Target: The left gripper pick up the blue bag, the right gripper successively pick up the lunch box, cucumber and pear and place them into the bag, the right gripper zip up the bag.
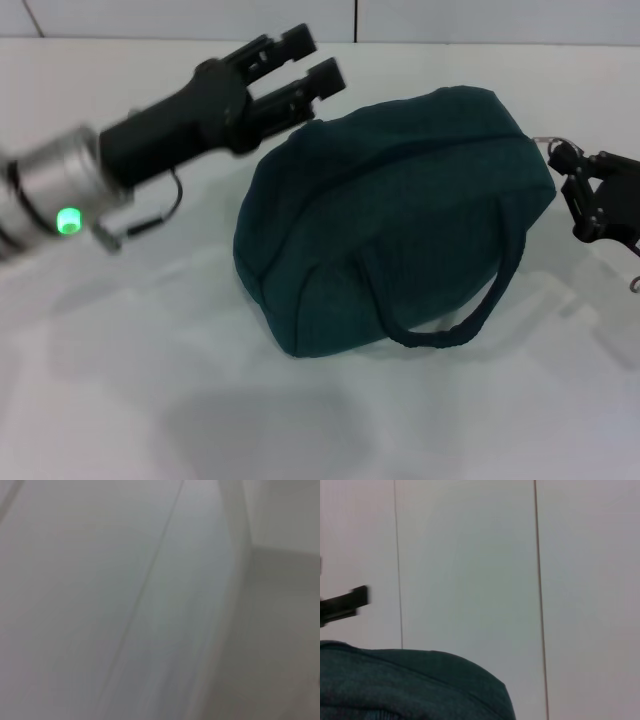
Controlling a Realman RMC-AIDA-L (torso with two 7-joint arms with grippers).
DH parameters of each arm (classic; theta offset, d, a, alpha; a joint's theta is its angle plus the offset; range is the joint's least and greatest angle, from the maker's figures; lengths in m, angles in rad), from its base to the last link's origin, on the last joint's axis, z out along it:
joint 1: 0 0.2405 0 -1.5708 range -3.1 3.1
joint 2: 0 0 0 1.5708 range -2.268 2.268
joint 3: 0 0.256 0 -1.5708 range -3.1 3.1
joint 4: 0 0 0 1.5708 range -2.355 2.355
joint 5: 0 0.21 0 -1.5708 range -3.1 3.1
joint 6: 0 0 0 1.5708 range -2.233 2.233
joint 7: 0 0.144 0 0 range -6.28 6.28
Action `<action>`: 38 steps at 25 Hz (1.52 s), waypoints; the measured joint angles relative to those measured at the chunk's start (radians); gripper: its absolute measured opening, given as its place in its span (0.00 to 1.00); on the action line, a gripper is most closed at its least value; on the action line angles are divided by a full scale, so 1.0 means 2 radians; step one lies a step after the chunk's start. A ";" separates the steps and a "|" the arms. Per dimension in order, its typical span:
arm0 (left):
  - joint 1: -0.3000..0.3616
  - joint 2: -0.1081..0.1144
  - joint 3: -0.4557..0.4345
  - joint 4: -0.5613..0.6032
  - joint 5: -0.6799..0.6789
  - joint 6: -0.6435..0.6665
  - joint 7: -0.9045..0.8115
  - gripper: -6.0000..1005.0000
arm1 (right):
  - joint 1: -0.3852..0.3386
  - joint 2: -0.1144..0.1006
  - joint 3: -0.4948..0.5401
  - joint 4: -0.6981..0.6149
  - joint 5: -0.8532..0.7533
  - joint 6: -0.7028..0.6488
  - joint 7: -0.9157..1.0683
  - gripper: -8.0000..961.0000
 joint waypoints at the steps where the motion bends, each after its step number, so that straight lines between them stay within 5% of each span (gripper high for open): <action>1: -0.023 0.001 0.000 -0.021 0.012 0.000 -0.036 0.64 | 0.001 0.000 -0.001 0.000 0.000 0.000 0.000 0.02; 10: -0.152 -0.015 0.002 -0.130 0.143 -0.051 -0.158 0.85 | 0.007 0.000 -0.002 -0.001 -0.001 0.000 0.000 0.02; 22: -0.179 -0.020 0.002 -0.107 0.211 -0.135 -0.185 0.87 | 0.006 0.001 -0.002 0.001 0.000 0.001 0.000 0.02; 30: -0.169 -0.020 0.002 -0.106 0.203 -0.135 -0.183 0.74 | 0.006 0.001 -0.002 0.000 0.000 0.000 0.000 0.02; 38: -0.164 -0.020 0.002 -0.100 0.203 -0.135 -0.169 0.42 | 0.004 0.001 -0.002 0.001 -0.001 -0.002 0.000 0.02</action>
